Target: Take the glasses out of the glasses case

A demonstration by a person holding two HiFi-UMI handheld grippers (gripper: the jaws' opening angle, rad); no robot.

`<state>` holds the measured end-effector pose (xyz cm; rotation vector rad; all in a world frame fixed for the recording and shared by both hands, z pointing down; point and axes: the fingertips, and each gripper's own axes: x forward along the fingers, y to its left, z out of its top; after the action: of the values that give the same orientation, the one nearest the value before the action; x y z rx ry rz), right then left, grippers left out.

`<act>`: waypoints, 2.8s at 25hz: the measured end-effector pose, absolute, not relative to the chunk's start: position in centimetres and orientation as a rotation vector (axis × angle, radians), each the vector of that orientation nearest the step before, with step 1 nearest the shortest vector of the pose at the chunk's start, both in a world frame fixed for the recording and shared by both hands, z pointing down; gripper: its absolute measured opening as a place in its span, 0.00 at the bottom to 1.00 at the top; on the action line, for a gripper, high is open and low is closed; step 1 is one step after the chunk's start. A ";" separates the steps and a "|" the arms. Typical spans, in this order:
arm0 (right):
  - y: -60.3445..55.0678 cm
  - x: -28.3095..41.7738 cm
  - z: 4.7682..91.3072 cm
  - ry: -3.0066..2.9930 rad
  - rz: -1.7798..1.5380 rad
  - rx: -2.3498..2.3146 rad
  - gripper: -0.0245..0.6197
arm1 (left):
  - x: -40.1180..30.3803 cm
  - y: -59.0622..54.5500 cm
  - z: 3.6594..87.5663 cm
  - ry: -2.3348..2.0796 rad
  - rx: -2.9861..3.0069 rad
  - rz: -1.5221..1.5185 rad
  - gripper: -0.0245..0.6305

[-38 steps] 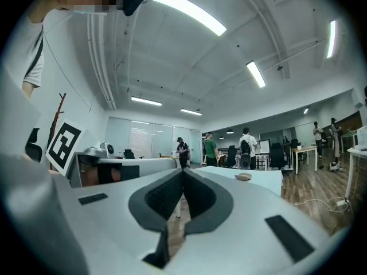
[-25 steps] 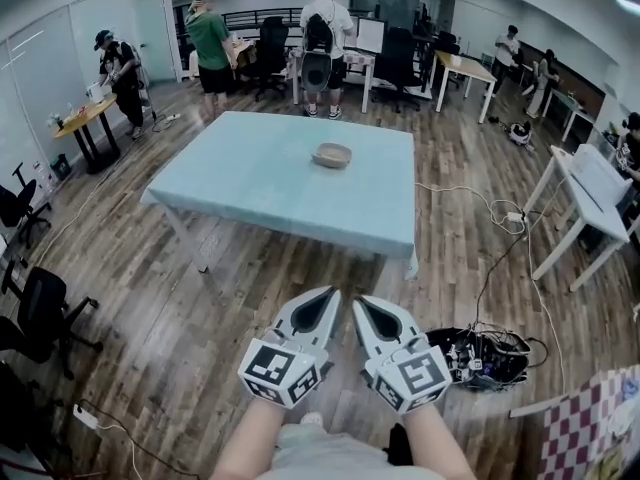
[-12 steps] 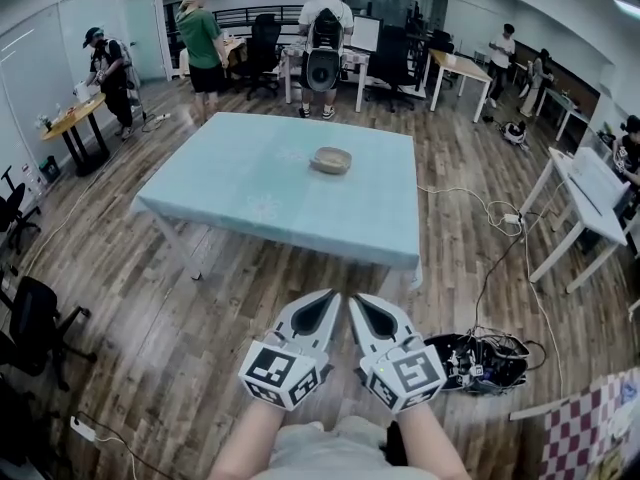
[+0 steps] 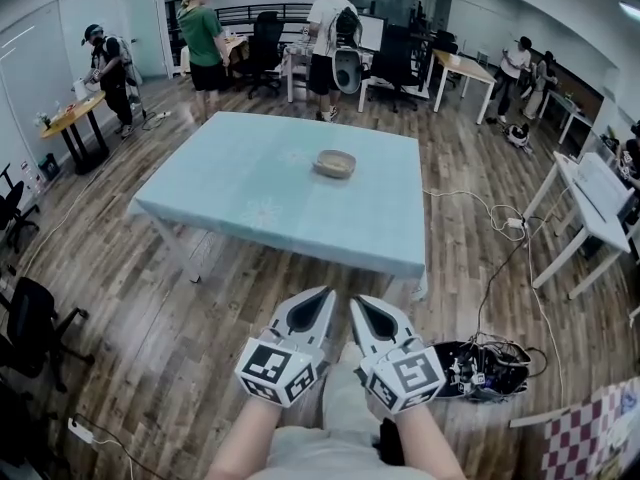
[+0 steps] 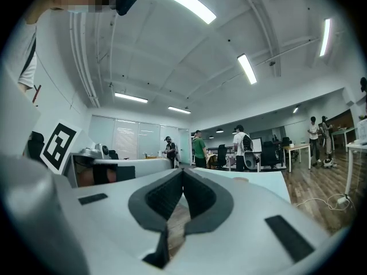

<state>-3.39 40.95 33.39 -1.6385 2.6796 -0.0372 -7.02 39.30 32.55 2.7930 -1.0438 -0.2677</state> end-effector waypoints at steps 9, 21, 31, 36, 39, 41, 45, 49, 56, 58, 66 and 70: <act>35.0 -1.6 33.6 2.665 -0.024 -1.641 0.05 | -5.9 33.7 33.3 -1.068 2.788 -0.260 0.05; 25.4 1.1 32.7 2.713 0.007 -1.603 0.05 | -3.4 24.0 32.5 -1.107 2.778 -0.282 0.05; 18.2 3.2 33.6 2.753 -0.031 -1.546 0.05 | -1.1 17.2 34.1 -1.141 2.745 -0.236 0.05; 14.6 4.5 34.0 2.740 -0.078 -1.537 0.05 | -0.2 13.7 34.6 -1.144 2.732 -0.199 0.05; 12.1 5.5 34.4 2.747 -0.092 -1.536 0.05 | 0.7 11.2 35.0 -1.140 2.730 -0.176 0.05; 10.4 6.1 34.5 2.759 -0.090 -1.542 0.05 | 1.3 9.4 35.0 -1.133 2.732 -0.165 0.05; 7.1 7.1 34.6 2.775 -0.108 -1.526 0.05 | 2.3 5.8 34.5 -1.136 2.745 -0.159 0.05; 3.7 7.5 34.8 2.797 -0.105 -1.505 0.05 | 3.2 2.4 34.3 -1.157 2.742 -0.164 0.05; -1.0 8.2 35.5 2.836 -0.113 -1.481 0.05 | 4.2 -2.5 35.1 -1.181 2.713 -0.157 0.05; -2.2 8.7 35.6 2.846 -0.109 -1.476 0.05 | 4.3 -3.9 35.1 -1.193 2.696 -0.173 0.05; -5.6 9.6 35.5 2.865 -0.065 -1.457 0.05 | 4.5 -7.3 35.0 -1.260 2.655 -0.207 0.05; -5.7 9.0 35.9 2.912 -0.016 -1.418 0.05 | 4.7 -7.6 35.2 -1.267 2.656 -0.200 0.05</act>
<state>9.02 -5.68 35.91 -1.4184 2.9119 -0.0163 4.69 -7.64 35.19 2.6560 -1.2668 -0.1997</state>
